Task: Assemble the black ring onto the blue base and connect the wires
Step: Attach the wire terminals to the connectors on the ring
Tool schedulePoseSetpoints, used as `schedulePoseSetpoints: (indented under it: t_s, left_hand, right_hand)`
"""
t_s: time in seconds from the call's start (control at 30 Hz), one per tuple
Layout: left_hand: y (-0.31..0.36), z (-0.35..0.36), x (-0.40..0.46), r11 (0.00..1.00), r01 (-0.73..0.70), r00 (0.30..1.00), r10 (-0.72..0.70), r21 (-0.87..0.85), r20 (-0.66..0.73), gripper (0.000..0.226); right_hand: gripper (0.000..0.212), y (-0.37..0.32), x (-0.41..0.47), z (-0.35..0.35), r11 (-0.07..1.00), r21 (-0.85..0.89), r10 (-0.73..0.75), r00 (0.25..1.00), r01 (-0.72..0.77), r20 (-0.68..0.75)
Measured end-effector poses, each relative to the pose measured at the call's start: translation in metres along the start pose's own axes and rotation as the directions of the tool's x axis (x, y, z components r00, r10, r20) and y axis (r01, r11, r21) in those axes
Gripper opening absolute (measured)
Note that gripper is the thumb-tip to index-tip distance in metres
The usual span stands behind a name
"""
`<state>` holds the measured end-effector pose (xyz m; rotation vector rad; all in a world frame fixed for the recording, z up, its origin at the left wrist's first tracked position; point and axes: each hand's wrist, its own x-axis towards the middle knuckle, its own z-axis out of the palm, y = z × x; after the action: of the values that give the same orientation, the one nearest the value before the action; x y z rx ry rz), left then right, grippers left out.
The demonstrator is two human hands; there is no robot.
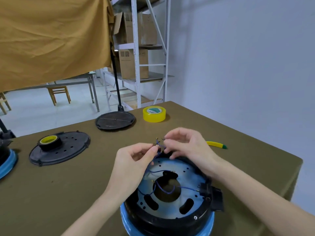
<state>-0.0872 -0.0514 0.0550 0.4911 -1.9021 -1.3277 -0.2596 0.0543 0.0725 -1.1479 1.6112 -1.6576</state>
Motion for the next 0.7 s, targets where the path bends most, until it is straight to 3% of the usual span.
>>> schedulePoseSetpoints:
  t_s: [0.07,0.13,0.2,0.3,0.37,0.57,0.7]
  left_hand:
    - [0.0,0.004,0.003,0.993,0.022,0.995,-0.033,0.114,0.094,0.018]
    - [-0.003,0.009,0.007,0.973,0.013,0.987,-0.049,0.231,0.152,0.017]
    - [-0.004,0.011,0.009,0.957,0.008,0.984,-0.059,0.29,0.167,0.017]
    - [-0.008,0.01,0.007,0.949,-0.001,0.975,-0.069,0.314,0.212,0.019]
    - [-0.01,0.009,0.006,0.959,0.001,0.972,-0.068,0.284,0.226,0.021]
    - [-0.013,0.009,0.005,0.96,-0.041,0.977,-0.019,0.276,0.212,0.019]
    - [-0.013,0.007,0.006,0.981,-0.015,0.988,-0.014,0.192,0.152,0.015]
  right_hand:
    - [0.005,0.006,0.018,-0.025,0.959,-0.275,-0.139,0.964,0.074,-0.226]
    - [0.006,0.017,0.038,-0.053,0.833,-0.552,-0.183,0.921,-0.041,-0.345]
    - [0.027,0.034,0.054,-0.077,0.62,-0.744,-0.014,0.945,-0.249,-0.328]
    - [0.072,0.06,0.065,-0.103,0.241,-0.86,0.308,0.876,-0.449,-0.371]
    - [0.081,0.069,0.069,-0.113,0.191,-0.87,0.351,0.859,-0.455,-0.372]
    - [0.058,0.061,0.073,-0.127,0.121,-0.948,0.41,0.885,-0.293,-0.221]
    - [0.045,0.058,0.06,-0.123,0.047,-0.97,0.271,0.938,-0.237,-0.216]
